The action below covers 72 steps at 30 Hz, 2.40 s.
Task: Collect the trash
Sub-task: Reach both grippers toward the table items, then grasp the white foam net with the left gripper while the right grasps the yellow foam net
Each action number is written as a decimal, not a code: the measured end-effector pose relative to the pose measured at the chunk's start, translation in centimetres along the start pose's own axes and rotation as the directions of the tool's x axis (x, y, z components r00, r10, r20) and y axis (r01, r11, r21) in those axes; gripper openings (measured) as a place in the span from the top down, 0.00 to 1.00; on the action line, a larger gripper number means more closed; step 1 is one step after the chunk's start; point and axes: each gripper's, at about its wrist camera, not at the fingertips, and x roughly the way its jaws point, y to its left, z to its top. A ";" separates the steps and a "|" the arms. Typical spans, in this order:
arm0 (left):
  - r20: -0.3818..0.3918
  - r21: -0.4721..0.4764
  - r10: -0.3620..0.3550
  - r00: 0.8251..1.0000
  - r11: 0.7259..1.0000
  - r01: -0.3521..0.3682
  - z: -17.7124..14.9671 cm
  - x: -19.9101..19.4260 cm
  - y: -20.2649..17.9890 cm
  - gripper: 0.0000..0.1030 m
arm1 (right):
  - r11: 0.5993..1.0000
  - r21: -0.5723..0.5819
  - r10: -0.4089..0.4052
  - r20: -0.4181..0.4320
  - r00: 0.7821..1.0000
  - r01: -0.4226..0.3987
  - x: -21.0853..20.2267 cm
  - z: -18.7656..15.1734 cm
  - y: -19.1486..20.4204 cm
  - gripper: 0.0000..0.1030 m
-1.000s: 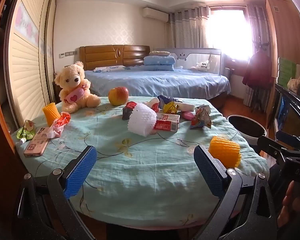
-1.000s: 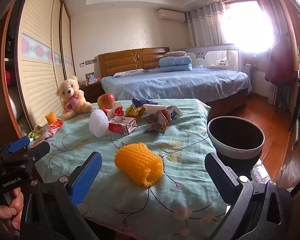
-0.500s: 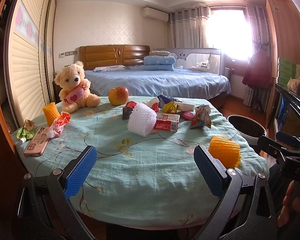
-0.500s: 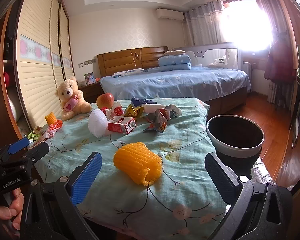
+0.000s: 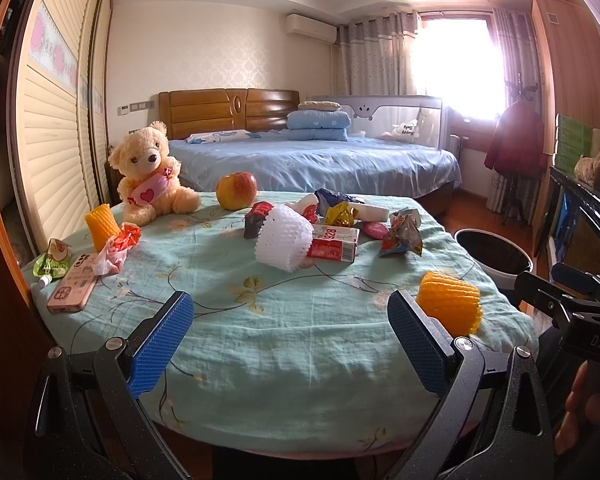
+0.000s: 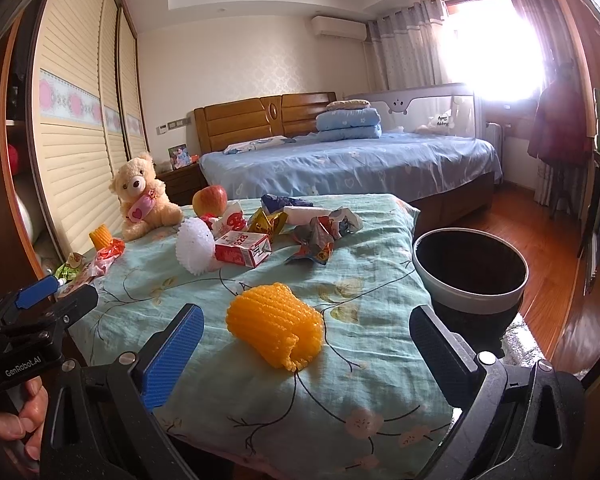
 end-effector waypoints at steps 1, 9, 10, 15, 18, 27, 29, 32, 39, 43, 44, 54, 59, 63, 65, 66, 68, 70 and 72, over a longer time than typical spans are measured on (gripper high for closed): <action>0.000 0.000 0.001 1.000 1.000 -0.001 0.0 0.0 0.0 0.03 | 1.000 0.000 0.000 -0.002 1.000 0.000 0.0 0.0 0.0 0.00; -0.005 -0.003 0.001 1.000 1.000 -0.001 -0.1 0.1 0.0 0.03 | 1.000 0.002 0.005 -0.003 1.000 -0.005 0.0 0.0 0.0 0.00; -0.005 -0.004 0.000 1.000 1.000 -0.001 -0.1 0.0 0.0 0.03 | 1.000 0.003 0.006 -0.004 1.000 -0.006 0.0 0.0 0.0 0.00; -0.008 -0.001 -0.001 1.000 1.000 0.001 -0.1 0.1 0.0 0.03 | 1.000 -0.005 0.008 0.012 1.000 -0.008 0.2 -0.2 0.1 0.00; -0.024 0.005 -0.008 1.000 1.000 0.008 -0.4 0.6 0.1 0.03 | 1.000 -0.004 0.018 -0.004 1.000 -0.018 0.7 -0.3 0.2 0.00; -0.108 -0.003 0.011 0.994 1.000 -0.011 -0.2 4.0 1.3 0.03 | 0.998 0.028 0.063 -0.120 0.991 -0.060 3.6 -1.0 0.3 0.00; -0.125 0.001 0.016 0.992 1.000 -0.016 -0.1 5.1 1.5 0.03 | 0.996 0.055 0.075 -0.156 0.985 -0.068 4.3 -1.1 0.1 0.00; -0.153 0.008 0.023 0.988 1.000 -0.022 0.2 7.0 1.7 0.03 | 0.996 0.069 0.076 -0.201 0.977 -0.064 5.5 -1.2 -0.1 0.00; -0.208 0.017 0.031 0.978 0.999 -0.028 1.3 11.7 2.2 0.03 | 0.994 0.082 0.090 -0.261 0.961 -0.070 8.4 -1.2 -0.4 0.03; -0.227 0.028 0.046 0.973 0.999 -0.041 2.0 14.3 2.3 0.03 | 0.992 0.092 0.110 -0.290 0.951 -0.087 9.6 -1.3 -0.2 0.10; -0.240 0.027 0.047 0.970 0.999 -0.042 2.1 15.2 2.4 0.03 | 0.992 0.092 0.114 -0.299 0.948 -0.090 9.9 -1.4 -0.2 0.12; -0.342 -0.001 0.008 0.940 1.000 -0.009 3.0 21.3 2.2 0.50 | 0.988 0.107 0.143 -0.309 0.940 -0.115 11.1 -0.2 -0.6 0.58; -0.374 -0.048 -0.045 0.926 0.998 0.029 3.0 22.1 2.8 0.82 | 0.984 0.145 0.148 -0.308 0.940 -0.108 11.2 0.2 -1.7 0.60; -0.368 -0.052 -0.055 0.928 0.998 0.038 2.7 21.0 2.5 0.86 | 0.983 0.152 0.147 -0.300 0.943 -0.105 11.0 0.7 -2.4 0.61; -0.365 -0.061 -0.071 0.928 0.997 0.052 2.6 20.1 2.2 0.86 | 0.983 0.153 0.145 -0.292 0.945 -0.103 10.8 1.0 -2.7 0.61; -0.366 -0.063 -0.080 0.927 0.996 0.061 2.6 19.8 1.9 0.86 | 0.982 0.158 0.145 -0.286 0.947 -0.103 10.5 1.1 -3.0 0.61; -0.364 -0.061 -0.102 0.926 0.994 0.085 2.5 18.8 1.1 0.86 | 0.983 0.160 0.134 -0.278 0.951 -0.092 10.3 1.3 -3.5 0.61; -0.366 -0.056 -0.121 0.923 0.993 0.108 2.7 18.3 0.1 0.86 | 0.982 0.166 0.129 -0.271 0.954 -0.086 10.1 1.5 -4.1 0.61; -0.366 -0.050 -0.140 0.920 0.990 0.131 2.8 17.8 -0.9 0.86 | 0.982 0.171 0.124 -0.265 0.956 -0.080 9.9 1.6 -4.7 0.61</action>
